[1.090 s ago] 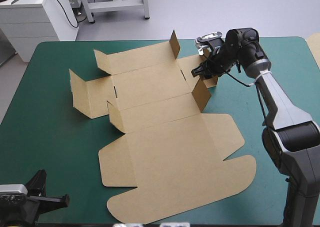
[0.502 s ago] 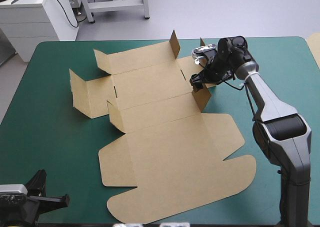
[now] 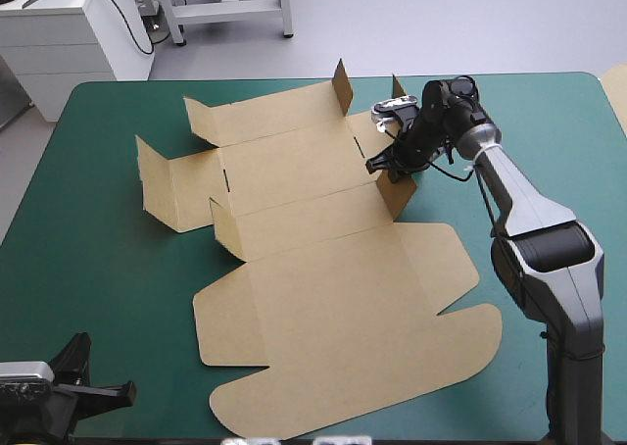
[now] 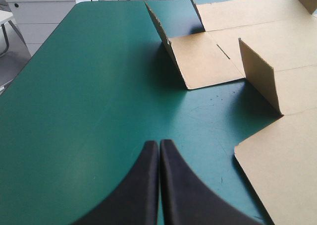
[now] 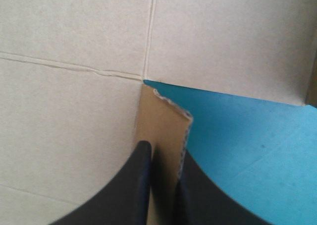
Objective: Fold the box
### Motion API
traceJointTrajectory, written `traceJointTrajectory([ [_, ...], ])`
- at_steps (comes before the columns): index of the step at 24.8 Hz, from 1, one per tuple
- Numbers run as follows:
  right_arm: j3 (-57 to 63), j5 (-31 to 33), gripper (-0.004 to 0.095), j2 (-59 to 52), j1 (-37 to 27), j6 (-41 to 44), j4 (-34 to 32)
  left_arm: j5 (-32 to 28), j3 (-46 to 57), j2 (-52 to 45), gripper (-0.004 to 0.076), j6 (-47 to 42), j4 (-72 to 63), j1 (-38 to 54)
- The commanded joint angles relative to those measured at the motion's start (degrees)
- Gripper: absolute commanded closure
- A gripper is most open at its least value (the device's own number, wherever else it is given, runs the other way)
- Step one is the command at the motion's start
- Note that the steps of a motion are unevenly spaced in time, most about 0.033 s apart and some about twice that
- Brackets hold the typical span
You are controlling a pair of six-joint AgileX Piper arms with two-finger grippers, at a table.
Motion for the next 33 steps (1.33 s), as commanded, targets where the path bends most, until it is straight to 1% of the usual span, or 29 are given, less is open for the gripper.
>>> traceJointTrajectory([
  [1,-0.94,0.32,0.0925,-3.05,0.08,-1.48,1.50,-4.52,-1.35,-0.31,0.0731,-0.29,-0.57,0.16],
  [4,-0.39,0.32,0.0929,-3.05,0.37,-5.70,1.55,-4.52,-1.35,-0.31,0.0731,-0.29,-0.57,0.16],
  [6,-1.10,0.32,0.0929,-3.05,0.37,-10.42,1.44,-4.52,-1.35,-0.31,0.0731,-0.29,-0.57,0.16],
  [8,-2.99,0.32,0.0929,-3.05,0.41,-17.11,1.44,-4.52,-1.35,-0.31,0.0731,-0.29,-0.57,0.16],
  [9,-3.67,0.32,0.0929,-3.05,0.41,-18.56,1.44,-4.52,-1.35,-0.31,0.0731,-0.29,-0.57,0.16],
  [12,-7.23,0.32,0.0929,-3.05,0.77,-28.15,1.44,-4.52,-1.35,-0.31,0.0731,-0.29,-0.57,0.16],
  [19,-10.55,0.32,0.0929,-3.54,2.87,-42.21,1.30,-4.52,-1.35,-0.31,0.0731,-0.29,-0.57,0.16],
  [22,-11.22,0.32,0.0929,-3.64,4.86,-45.98,1.19,-4.52,-1.35,-0.31,0.0731,-0.29,-0.57,0.16],
  [27,-11.22,0.32,0.0929,-4.38,8.95,-54.68,0.58,-4.52,-1.35,-0.31,0.0731,-0.29,-0.57,0.16],
  [29,-11.22,0.32,0.0929,-4.64,10.07,-55.16,0.58,-4.52,-1.35,-0.31,0.0731,-0.29,-0.57,0.16],
  [33,-11.22,0.32,0.0929,-5.24,11.76,-60.35,0.85,-4.52,-1.35,-0.31,0.0731,-0.29,-0.57,0.16],
])
